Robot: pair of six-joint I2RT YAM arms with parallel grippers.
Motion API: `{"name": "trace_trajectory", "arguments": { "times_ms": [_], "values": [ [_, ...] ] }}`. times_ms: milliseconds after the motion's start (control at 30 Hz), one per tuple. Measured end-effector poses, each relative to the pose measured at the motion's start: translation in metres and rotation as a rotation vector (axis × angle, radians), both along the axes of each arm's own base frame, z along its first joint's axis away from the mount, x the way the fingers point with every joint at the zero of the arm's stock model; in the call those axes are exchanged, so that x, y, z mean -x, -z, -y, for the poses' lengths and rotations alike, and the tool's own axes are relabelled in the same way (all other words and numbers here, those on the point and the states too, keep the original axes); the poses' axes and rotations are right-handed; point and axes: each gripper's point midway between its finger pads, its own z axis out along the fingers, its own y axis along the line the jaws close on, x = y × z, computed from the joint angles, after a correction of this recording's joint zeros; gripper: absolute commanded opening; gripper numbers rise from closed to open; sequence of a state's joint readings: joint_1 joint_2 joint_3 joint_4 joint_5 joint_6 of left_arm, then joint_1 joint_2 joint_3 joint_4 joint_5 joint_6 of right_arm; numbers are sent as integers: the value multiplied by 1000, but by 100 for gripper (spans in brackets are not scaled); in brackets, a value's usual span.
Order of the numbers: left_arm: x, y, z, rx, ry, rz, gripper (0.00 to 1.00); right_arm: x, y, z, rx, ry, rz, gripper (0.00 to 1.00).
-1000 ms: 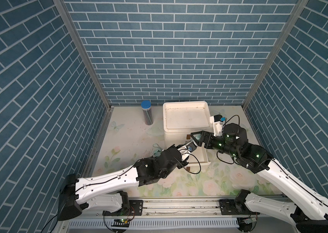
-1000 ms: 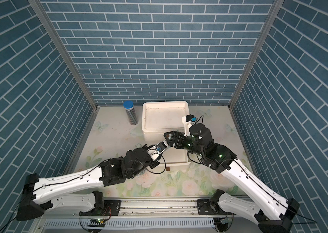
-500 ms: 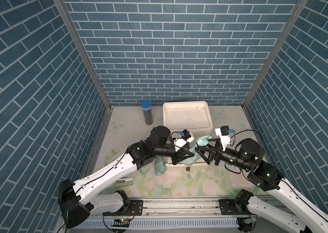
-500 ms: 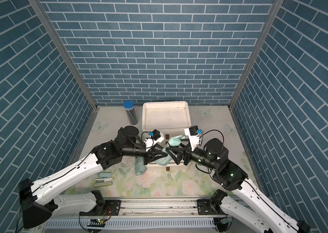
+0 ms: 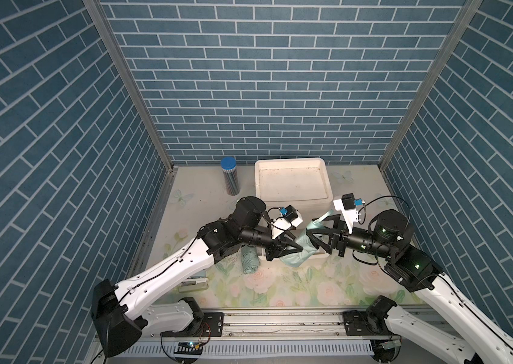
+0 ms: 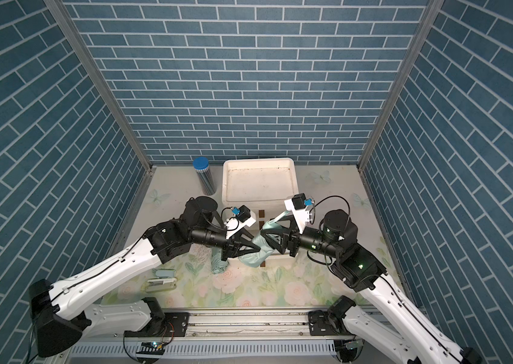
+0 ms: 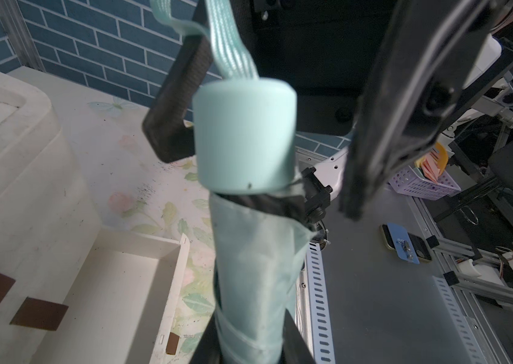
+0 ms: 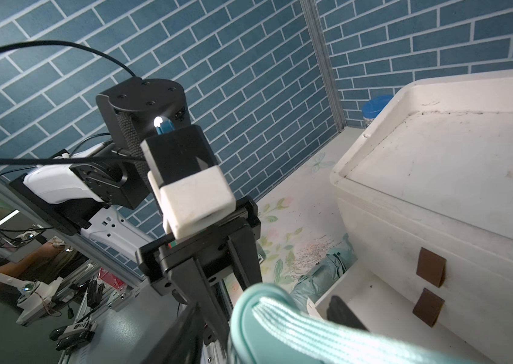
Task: Place the umbrella in the drawer by color
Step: Place the umbrella in the drawer.
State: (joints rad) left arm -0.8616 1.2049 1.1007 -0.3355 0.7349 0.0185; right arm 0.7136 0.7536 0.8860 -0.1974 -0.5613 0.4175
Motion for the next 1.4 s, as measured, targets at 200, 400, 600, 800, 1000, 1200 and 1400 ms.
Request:
{"name": "trace_trajectory", "arguments": {
  "times_ms": [200,400,600,800,1000,1200,1400],
  "values": [
    [0,5,-2,-18,2,-14,0,-1,8,-2,27,-14,-15,37],
    [1,8,-1,-23,13,-32,38,5,8,-4,32,-54,18,0],
    [-18,10,-4,-45,-101,-16,56,-2,18,-2,47,-15,2,0],
    [-57,-24,-29,52,-380,90,60,-20,42,12,-4,151,-34,0],
    [-91,-78,-89,236,-782,201,72,-46,99,24,-82,365,-121,0],
    [-125,-51,-146,211,-1165,141,71,-53,139,30,-159,508,-158,0],
    [-138,8,-187,127,-1365,0,74,-61,143,39,-265,599,-161,0]
  ]
}}
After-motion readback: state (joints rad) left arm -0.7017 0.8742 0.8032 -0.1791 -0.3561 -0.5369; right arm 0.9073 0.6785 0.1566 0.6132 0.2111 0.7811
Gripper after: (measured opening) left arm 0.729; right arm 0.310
